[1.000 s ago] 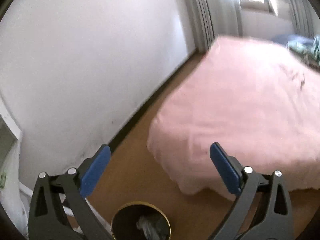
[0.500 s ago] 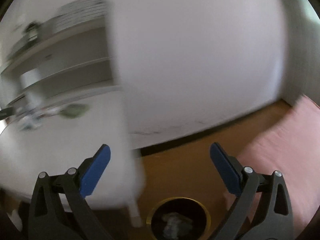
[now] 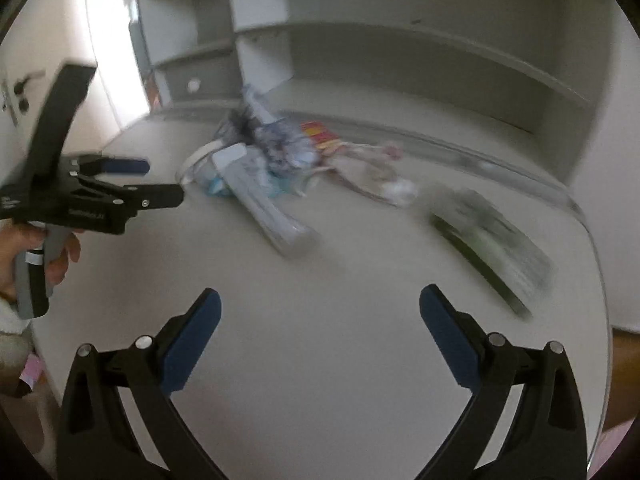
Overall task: Collect trash
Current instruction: 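Return both tools to the desk, then grasp the white stick packet with the right tool while the left grasps the white ring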
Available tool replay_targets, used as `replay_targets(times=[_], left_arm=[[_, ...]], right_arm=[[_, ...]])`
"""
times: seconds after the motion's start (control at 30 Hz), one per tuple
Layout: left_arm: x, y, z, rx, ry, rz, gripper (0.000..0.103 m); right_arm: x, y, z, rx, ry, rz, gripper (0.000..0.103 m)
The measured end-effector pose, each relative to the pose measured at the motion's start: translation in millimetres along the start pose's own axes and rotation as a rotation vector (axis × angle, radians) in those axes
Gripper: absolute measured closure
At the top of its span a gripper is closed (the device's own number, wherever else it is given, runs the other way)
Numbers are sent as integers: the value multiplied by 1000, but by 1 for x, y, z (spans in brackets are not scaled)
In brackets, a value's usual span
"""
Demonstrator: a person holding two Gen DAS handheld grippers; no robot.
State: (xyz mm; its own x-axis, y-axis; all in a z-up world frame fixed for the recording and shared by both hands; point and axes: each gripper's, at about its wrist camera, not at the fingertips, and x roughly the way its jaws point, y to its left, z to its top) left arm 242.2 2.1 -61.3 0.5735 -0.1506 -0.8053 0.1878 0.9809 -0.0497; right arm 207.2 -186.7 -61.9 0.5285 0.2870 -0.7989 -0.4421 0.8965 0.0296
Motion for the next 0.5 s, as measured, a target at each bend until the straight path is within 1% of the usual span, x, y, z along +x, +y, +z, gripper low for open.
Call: replay_targets(times=[0.07, 0.1, 0.13, 0.2, 0.27, 0.3, 0.33, 0.37, 0.4, 0.43, 0.47, 0.5], left_arm=[[3, -3, 7, 13, -4, 6, 6], [5, -3, 10, 22, -7, 5, 6], [6, -1, 10, 24, -5, 3, 6], [14, 5, 10, 9, 6, -15, 6], [18, 7, 14, 2, 7, -33, 6], [19, 6, 15, 8, 4, -47, 7], [20, 5, 16, 14, 3, -55, 12], [19, 3, 16, 23, -8, -52, 17], [18, 2, 16, 30, -21, -53, 32], [16, 3, 16, 27, -32, -72, 63], [15, 4, 16, 14, -38, -108, 82], [16, 7, 15, -12, -31, -135, 90]], right_arm=[[13, 13, 15, -54, 16, 7, 7], [21, 17, 24, -72, 20, 12, 9], [25, 18, 27, -76, 22, 15, 15], [33, 17, 37, -72, 30, 22, 24], [40, 18, 43, -77, 44, 30, 27], [42, 20, 45, -83, 49, 37, 32], [43, 18, 48, -83, 50, 42, 45], [45, 19, 48, -82, 52, 48, 54], [47, 20, 49, -78, 55, 62, 70], [48, 20, 51, -71, 52, 67, 70], [47, 21, 50, -65, 50, 77, 70], [46, 23, 48, -64, 51, 89, 74]])
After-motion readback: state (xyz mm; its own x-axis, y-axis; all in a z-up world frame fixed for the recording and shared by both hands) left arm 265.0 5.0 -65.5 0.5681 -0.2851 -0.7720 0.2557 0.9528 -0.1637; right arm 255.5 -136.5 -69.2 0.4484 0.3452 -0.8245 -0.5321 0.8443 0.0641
